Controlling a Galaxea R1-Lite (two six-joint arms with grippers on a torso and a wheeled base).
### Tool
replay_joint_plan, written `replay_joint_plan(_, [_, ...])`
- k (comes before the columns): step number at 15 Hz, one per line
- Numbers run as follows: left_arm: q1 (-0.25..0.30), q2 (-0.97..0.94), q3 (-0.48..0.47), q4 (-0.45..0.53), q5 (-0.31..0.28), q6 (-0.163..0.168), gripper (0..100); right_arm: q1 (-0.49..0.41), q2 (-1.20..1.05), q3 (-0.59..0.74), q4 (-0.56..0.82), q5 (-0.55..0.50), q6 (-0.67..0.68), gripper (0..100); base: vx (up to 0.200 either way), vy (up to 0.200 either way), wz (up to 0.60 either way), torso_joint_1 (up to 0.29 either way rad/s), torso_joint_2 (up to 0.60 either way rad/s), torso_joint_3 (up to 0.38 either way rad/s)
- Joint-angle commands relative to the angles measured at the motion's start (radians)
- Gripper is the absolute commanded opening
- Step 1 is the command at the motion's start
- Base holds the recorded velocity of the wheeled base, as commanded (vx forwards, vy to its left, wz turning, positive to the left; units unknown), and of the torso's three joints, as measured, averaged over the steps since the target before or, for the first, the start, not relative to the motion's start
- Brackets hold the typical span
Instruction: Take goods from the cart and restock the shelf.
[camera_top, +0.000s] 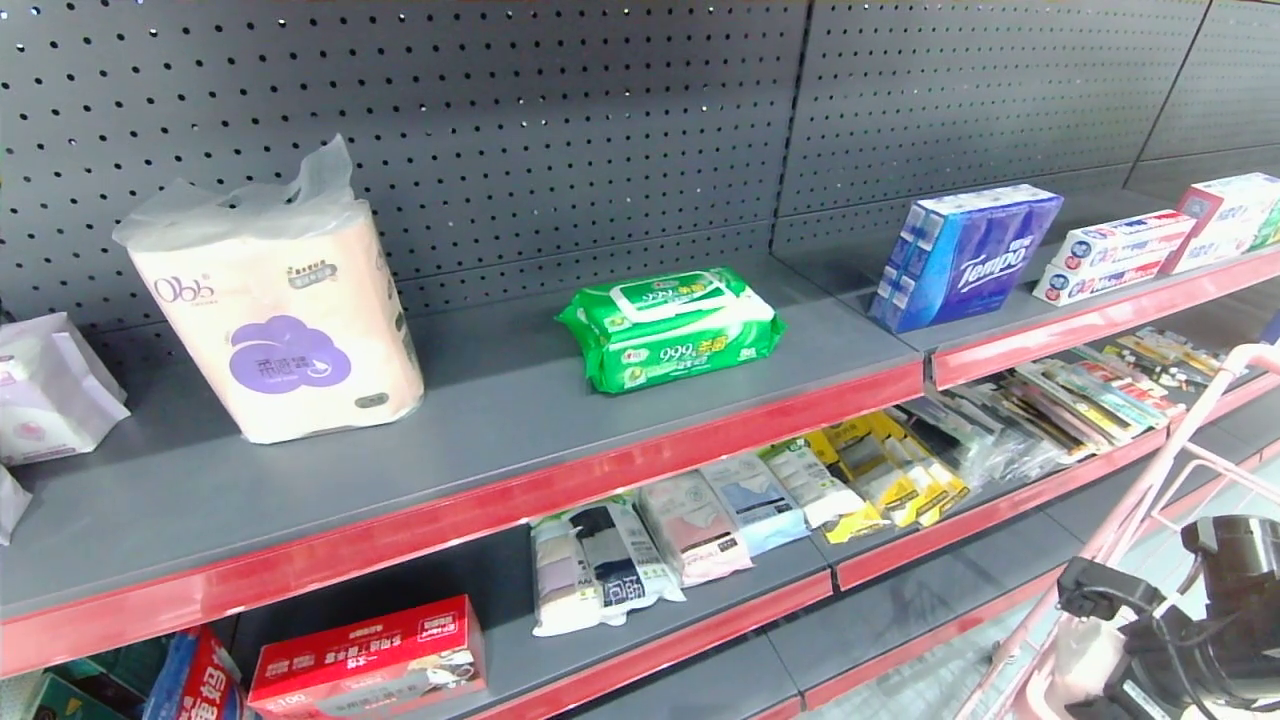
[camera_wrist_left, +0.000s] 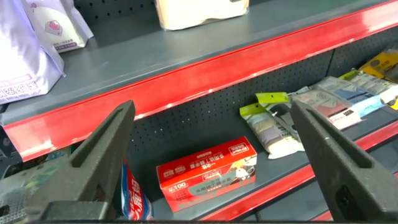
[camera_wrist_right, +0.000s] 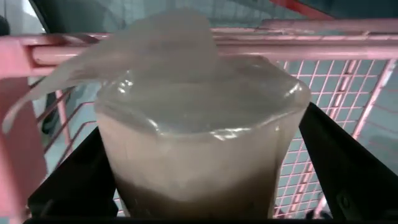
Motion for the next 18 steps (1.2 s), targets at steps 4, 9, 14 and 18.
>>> replay_joint_plan(4, [0.000, 0.000, 0.000, 0.000, 0.000, 0.000, 100, 0.011, 0.044, -0.054, 0.006, -0.002, -0.088, 100, 0.000, 0.000, 0.00, 0.000, 0.00, 0.000])
replay_joint_plan(9, [0.000, 0.000, 0.000, 0.000, 0.000, -0.001, 100, 0.020, 0.063, -0.054, 0.016, -0.010, -0.091, 100, 0.000, 0.000, 0.00, 0.000, 0.00, 0.000])
replay_joint_plan(14, [0.000, 0.000, -0.001, 0.000, 0.000, 0.000, 100, 0.010, 0.080, -0.071, 0.030, -0.008, -0.105, 100, 0.000, 0.000, 0.00, 0.000, 0.00, 0.000])
replay_joint_plan(18, [0.000, 0.000, -0.001, 0.000, 0.000, 0.000, 100, -0.010, 0.093, -0.071, 0.029, -0.001, -0.110, 100, 0.000, 0.000, 0.00, 0.000, 0.00, 0.000])
